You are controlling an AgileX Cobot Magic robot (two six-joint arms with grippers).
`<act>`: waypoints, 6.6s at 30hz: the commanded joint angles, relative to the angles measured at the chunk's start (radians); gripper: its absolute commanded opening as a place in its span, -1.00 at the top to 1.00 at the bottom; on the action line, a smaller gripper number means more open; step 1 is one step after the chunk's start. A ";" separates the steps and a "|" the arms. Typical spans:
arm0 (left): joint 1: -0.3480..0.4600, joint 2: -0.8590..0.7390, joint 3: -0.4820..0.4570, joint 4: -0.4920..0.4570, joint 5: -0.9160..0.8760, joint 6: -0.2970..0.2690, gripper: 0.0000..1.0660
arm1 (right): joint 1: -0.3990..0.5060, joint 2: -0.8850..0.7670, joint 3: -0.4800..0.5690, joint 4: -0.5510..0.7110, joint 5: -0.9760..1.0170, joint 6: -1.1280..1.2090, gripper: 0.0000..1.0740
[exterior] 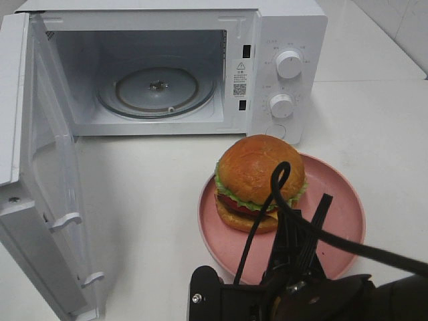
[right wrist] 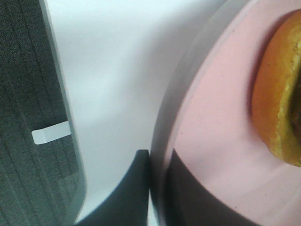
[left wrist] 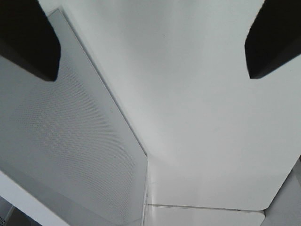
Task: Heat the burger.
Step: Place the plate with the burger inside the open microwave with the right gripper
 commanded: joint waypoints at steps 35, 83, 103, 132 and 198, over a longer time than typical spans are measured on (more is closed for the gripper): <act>0.001 -0.023 -0.001 -0.004 -0.009 -0.003 -0.87 | -0.236 -0.092 -0.002 -0.074 -0.250 -0.542 1.00; 0.001 -0.023 -0.001 -0.004 -0.009 -0.003 -0.87 | -0.626 -0.092 -0.168 0.631 -0.562 -1.685 1.00; 0.001 -0.019 -0.001 -0.004 -0.009 -0.003 -0.87 | -0.625 -0.009 -0.214 0.508 -0.686 -1.578 1.00; 0.001 -0.019 -0.001 -0.004 -0.009 -0.003 -0.87 | -0.625 0.184 -0.484 0.474 -0.559 -1.525 1.00; 0.001 -0.017 -0.001 -0.004 -0.009 -0.003 -0.87 | -0.617 0.653 -1.220 0.399 -0.294 -1.290 1.00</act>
